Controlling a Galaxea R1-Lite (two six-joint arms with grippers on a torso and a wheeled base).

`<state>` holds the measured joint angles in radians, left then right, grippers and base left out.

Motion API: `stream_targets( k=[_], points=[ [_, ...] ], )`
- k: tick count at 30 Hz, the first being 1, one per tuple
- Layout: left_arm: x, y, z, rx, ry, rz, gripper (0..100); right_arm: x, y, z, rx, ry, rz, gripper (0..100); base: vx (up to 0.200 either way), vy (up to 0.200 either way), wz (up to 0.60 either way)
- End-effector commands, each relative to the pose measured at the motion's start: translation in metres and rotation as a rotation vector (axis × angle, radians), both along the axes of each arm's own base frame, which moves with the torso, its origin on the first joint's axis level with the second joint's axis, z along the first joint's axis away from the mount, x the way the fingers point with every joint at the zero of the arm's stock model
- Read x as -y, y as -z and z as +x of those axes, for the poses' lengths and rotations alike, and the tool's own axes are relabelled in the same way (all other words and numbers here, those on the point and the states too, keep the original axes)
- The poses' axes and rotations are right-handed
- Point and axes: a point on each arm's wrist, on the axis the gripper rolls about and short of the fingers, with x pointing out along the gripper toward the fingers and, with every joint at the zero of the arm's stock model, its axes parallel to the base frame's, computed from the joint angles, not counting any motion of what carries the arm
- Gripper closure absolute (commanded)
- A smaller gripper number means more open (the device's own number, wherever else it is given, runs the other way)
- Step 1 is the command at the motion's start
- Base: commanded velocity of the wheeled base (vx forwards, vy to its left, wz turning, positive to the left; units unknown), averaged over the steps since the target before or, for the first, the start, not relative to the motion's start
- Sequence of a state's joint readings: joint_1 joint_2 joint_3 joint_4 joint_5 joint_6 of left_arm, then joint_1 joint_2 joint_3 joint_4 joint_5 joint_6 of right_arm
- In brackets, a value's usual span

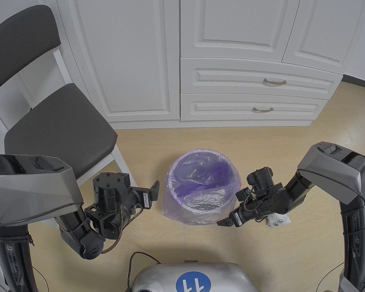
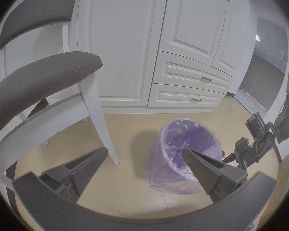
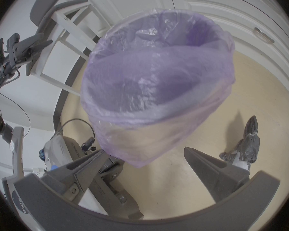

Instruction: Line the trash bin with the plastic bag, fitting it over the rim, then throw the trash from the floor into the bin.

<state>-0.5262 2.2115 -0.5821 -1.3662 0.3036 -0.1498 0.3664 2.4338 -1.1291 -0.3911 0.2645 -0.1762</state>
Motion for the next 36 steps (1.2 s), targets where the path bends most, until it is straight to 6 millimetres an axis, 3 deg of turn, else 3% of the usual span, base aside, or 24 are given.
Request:
stream_targets(
  k=[1, 6, 7, 15, 24, 31, 33, 36],
  points=[
    [0.0, 0.0, 0.0, 0.001, 0.0, -0.001, 0, -0.006, 0.008, -0.003, -0.005, -0.021, 0.02, 0, 0.0, 0.0, 0.0],
    [0.001, 0.001, 0.0, -0.002, 0.001, 0.001, 0, -0.009, 0.019, -0.002, 0.007, -0.028, 0.022, 0, 0.0, 0.0, 0.0],
    [0.001, 0.002, 0.0, -0.003, 0.001, 0.001, 0, -0.009, 0.02, -0.001, 0.02, -0.026, 0.026, 100, 0.0, 0.0, 0.0],
    [0.001, 0.003, 0.0, -0.008, 0.001, 0.002, 0, 0.008, 0.026, 0.013, 0.073, 0.023, 0.046, 100, 0.0, 0.0, 0.0],
    [0.001, 0.004, 0.001, -0.007, 0.0, 0.004, 0, 0.046, 0.025, 0.056, 0.108, 0.135, 0.072, 100, 0.0, 0.0, 0.0],
    [0.0, 0.006, 0.004, 0.002, -0.006, -0.002, 0, 0.044, 0.023, 0.079, 0.078, 0.193, 0.115, 100, 0.0, 0.0, 0.0],
    [0.0, 0.008, 0.005, 0.013, -0.006, -0.006, 0, 0.049, 0.03, 0.096, 0.107, 0.228, 0.139, 100, 0.0, 0.0, 0.0],
    [0.0, 0.01, 0.005, 0.014, -0.005, 0.005, 0, 0.05, 0.036, 0.105, 0.093, 0.279, 0.169, 100, 0.0, 0.0, 0.0]
  ],
)
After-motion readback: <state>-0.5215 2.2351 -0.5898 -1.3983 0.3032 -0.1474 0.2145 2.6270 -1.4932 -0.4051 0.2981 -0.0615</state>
